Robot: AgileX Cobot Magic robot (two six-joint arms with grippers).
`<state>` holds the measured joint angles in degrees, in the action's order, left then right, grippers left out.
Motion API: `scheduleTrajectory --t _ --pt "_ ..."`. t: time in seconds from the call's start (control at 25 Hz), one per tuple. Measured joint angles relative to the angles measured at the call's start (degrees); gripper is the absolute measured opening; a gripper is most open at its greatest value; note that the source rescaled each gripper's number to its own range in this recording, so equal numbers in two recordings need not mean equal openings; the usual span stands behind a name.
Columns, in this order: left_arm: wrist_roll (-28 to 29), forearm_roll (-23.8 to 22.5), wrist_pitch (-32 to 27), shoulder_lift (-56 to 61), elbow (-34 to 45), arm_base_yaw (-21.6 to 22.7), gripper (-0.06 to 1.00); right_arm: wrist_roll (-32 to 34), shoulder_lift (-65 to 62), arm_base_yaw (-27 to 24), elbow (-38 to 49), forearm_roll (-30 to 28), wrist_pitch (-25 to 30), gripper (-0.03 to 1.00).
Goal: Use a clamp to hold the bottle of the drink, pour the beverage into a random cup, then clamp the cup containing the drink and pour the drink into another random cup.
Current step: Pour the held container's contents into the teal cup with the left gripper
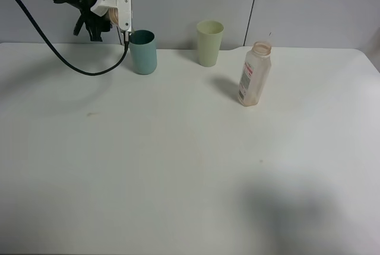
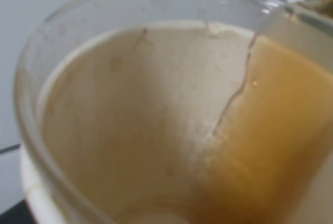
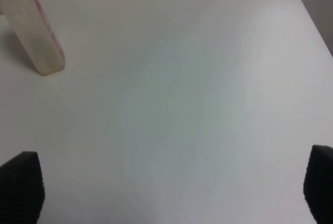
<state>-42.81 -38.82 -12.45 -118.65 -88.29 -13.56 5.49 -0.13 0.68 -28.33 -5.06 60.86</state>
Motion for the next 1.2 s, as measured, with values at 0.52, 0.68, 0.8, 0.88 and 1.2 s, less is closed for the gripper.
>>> scheduleTrajectory --t 0.52,0.68,0.8,0.88,1.2 --pt "-5.4 0.8 0.1 0.0 0.0 -0.7 0.01 0.0 0.0 0.0 0.0 0.0 0.0 1.00" --pt "-5.7 0.8 0.1 0.0 0.0 -0.9 0.01 0.0 0.0 0.0 0.0 0.0 0.0 1.00" --pt "-6.0 0.9 0.2 0.0 0.0 -1.0 0.01 0.0 0.0 0.0 0.0 0.0 0.0 1.00" --pt "-6.5 0.9 0.3 0.0 0.0 -1.0 0.01 0.0 0.0 0.0 0.0 0.0 0.0 1.00" --pt "-7.3 0.5 0.5 0.0 0.0 -1.0 0.01 0.0 0.0 0.0 0.0 0.0 0.0 1.00"
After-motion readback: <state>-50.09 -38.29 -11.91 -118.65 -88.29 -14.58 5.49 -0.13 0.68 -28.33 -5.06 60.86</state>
